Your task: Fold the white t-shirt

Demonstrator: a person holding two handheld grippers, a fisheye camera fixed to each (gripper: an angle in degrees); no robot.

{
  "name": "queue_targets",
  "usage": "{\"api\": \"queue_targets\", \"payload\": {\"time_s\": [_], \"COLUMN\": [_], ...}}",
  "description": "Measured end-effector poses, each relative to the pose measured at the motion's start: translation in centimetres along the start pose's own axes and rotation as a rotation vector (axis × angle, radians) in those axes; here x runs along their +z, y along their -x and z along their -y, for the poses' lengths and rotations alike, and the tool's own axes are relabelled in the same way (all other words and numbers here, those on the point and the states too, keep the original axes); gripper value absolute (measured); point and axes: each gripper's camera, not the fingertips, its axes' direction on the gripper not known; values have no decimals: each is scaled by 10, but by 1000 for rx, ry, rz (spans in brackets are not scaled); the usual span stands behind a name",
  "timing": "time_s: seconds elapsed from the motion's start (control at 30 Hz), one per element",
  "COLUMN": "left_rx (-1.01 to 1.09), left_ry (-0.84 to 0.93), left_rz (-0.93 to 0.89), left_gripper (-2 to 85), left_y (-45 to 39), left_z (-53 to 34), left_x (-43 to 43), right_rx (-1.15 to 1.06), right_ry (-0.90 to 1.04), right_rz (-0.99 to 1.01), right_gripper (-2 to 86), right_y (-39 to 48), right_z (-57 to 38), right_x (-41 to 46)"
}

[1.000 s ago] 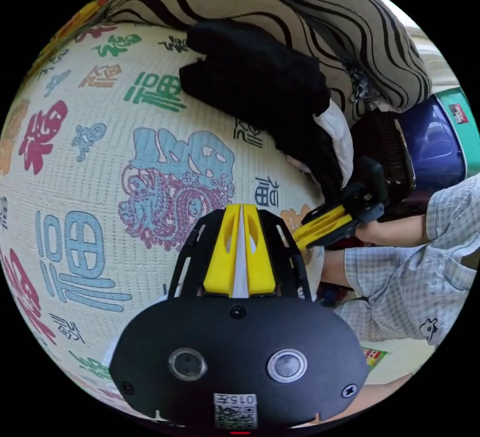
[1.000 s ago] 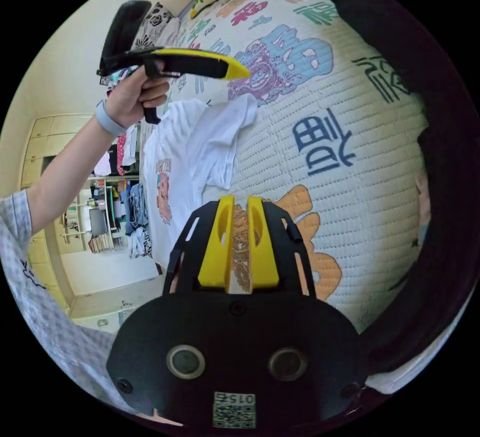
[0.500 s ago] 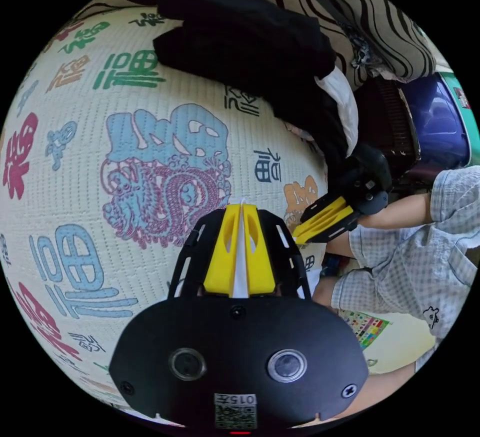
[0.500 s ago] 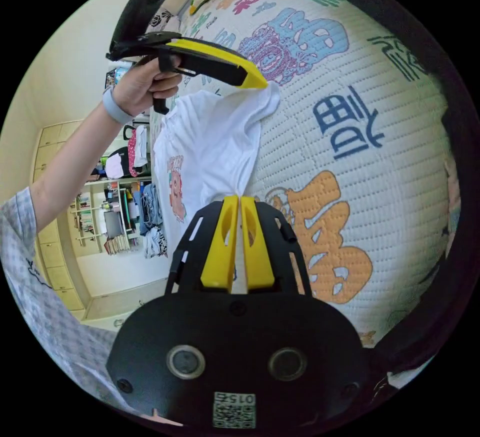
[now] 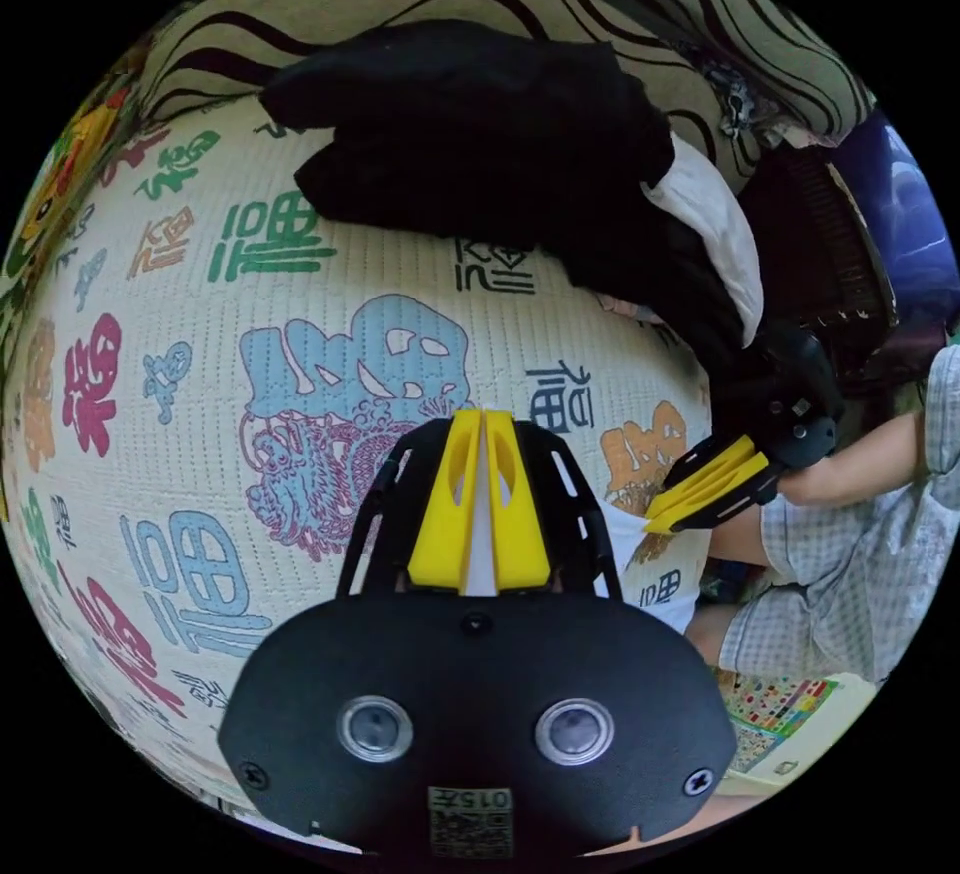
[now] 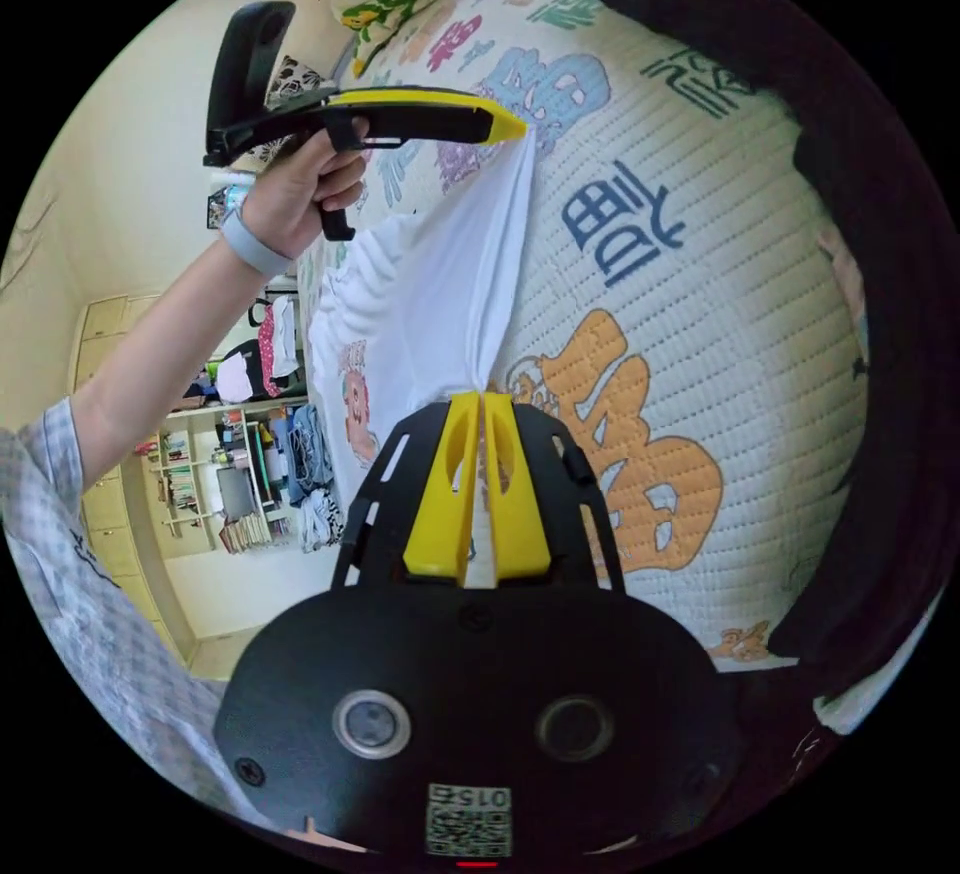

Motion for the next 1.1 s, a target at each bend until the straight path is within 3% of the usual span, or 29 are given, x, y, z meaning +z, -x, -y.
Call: {"api": "queue_targets", "payload": {"time_s": [0.1, 0.27, 0.3, 0.43, 0.57, 0.63, 0.73, 0.8, 0.93, 1.0, 1.1], "left_rx": [-48, -174, -204, -243, -339, -488, -697, -803, -924, -896, -857], "left_ry": [-80, -126, -99, -319, -209, -50, 118, 107, 116, 63, -7], "left_rz": [18, 118, 57, 56, 200, 328, 309, 270, 239, 183, 164], "left_gripper": [-8, -6, -4, -2, 5, 7, 8, 8, 7, 6, 0], "left_y": [12, 27, 31, 13, 22, 51, 99, 120, 150, 150, 142], "left_z": [-9, -32, -40, -127, -242, -328, -428, -478, -562, -585, -622], "left_x": [-27, -46, -48, -111, -147, -156, -160, -165, -161, -159, -169], "right_rx": [-38, -10, 9, -27, -225, -376, -515, -561, -610, -660, -726], "right_ry": [-21, 215, 220, 125, 58, 102, 123, 184, 481, 421, 482], "right_rz": [-72, -120, -136, -254, -264, -247, -249, -283, -380, -516, -547], "right_gripper": [-4, -1, 4, 59, 86, 94, 103, 107, 92, 59, 14], "right_y": [9, 5, 7, 37, 92, 136, 190, 215, 245, 256, 266], "right_z": [20, 38, 34, 30, 69, 117, 176, 205, 227, 221, 219], "right_x": [-4, 41, 43, 28, 45, 86, 152, 198, 303, 320, 338]}}
